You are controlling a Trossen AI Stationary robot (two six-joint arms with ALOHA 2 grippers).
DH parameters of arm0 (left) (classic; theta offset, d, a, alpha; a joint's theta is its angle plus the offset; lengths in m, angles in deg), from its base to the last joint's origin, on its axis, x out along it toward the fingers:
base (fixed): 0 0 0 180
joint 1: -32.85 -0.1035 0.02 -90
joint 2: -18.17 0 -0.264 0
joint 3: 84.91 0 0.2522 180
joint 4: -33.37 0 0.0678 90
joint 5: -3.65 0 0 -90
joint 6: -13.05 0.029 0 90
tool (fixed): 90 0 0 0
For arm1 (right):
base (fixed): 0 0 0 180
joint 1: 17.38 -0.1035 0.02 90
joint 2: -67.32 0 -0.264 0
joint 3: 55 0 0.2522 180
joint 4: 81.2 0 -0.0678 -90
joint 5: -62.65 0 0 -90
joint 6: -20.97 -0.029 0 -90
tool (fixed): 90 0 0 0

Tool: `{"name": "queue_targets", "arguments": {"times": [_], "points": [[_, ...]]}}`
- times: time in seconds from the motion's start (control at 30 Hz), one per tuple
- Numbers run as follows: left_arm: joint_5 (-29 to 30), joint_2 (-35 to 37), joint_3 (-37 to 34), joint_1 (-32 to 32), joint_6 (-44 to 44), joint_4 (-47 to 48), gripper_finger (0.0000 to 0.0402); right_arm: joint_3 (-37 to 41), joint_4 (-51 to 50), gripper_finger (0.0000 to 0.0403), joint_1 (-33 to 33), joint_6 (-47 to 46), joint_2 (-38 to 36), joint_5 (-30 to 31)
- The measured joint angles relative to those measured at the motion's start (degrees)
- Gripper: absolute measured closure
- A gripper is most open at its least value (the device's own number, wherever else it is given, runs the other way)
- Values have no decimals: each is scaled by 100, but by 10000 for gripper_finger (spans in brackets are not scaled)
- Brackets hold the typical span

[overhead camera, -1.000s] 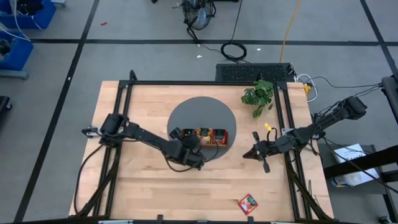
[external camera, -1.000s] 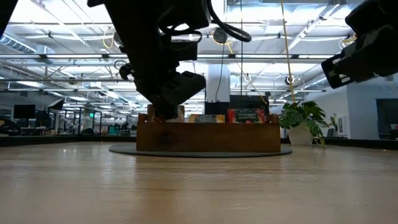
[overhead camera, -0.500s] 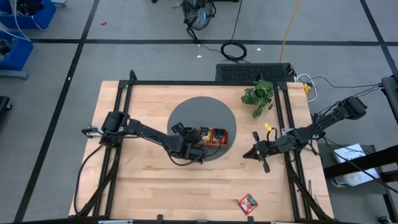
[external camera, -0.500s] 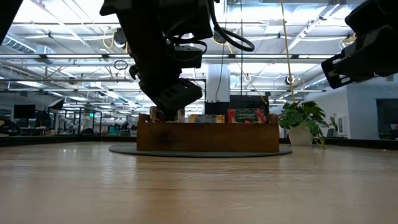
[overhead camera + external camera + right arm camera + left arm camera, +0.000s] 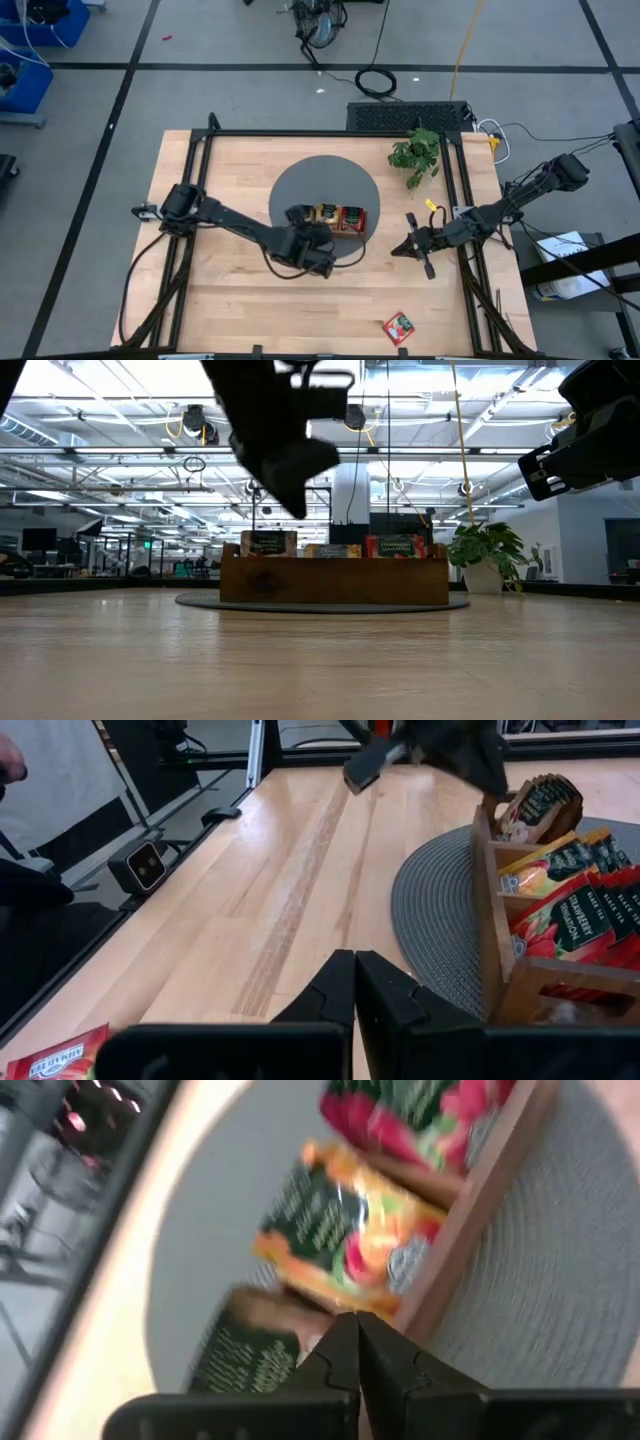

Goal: Pick & Place Tea
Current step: Put the brown tea bag into the left section of the wooden organizer

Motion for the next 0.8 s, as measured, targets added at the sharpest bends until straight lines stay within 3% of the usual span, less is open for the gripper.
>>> {"name": "queue_targets", "arguments": {"times": [0.23, 0.5, 0.8], "points": [[704, 0, 608, -129, 20, 753, 381, 0, -3, 399, 0, -44, 0, -5], [175, 0, 628, -873, -239, 1041, 397, -7, 165, 399, -14, 10, -2, -1108], [-18, 0, 216, -1130, -519, 762, 397, -7, 152, 399, -36, 51, 0, -1191]]}}
